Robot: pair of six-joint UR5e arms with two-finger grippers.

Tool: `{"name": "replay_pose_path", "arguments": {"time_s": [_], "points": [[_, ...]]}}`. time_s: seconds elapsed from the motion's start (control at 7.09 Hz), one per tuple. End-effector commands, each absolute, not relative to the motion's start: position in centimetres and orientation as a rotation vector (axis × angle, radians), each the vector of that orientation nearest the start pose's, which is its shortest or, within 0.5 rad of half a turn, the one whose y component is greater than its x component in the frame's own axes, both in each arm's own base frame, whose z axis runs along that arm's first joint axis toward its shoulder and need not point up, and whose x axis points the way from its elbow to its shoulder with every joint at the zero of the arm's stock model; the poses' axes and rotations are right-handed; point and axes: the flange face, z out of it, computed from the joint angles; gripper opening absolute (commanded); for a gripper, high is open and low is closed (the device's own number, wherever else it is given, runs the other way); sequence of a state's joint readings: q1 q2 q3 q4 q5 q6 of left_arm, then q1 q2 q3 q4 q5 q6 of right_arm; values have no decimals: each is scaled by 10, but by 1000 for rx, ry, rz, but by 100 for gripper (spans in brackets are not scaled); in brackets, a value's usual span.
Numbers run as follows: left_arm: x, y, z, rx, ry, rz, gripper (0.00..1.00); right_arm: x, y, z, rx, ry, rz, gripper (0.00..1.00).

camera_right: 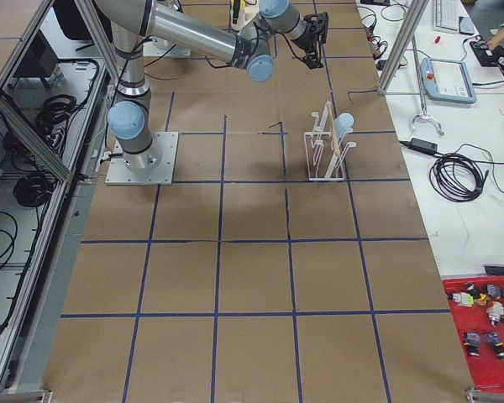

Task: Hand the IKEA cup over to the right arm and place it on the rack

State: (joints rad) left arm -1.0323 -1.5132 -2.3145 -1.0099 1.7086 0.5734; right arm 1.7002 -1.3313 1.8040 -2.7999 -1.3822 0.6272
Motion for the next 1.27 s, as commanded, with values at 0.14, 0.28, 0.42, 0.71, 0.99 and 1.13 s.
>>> {"name": "replay_pose_path", "arguments": {"time_s": [0.14,0.28,0.42,0.71,0.99,1.13], "points": [[87,-377,231,67,3066,266,0,237,-562,391,638,2463,-806,100],[89,-384,239,70,3060,227,0,237,-562,391,639,2462,-806,100],[95,-402,258,67,3076,133,0,237,-562,391,648,2458,-803,100],[106,-452,329,88,3116,-55,0,237,-562,393,673,2441,-802,100],[101,-492,428,125,3219,-163,0,246,-545,380,701,2354,-843,100],[94,-506,459,152,3255,-209,0,252,-531,372,771,2289,-824,100]]}}
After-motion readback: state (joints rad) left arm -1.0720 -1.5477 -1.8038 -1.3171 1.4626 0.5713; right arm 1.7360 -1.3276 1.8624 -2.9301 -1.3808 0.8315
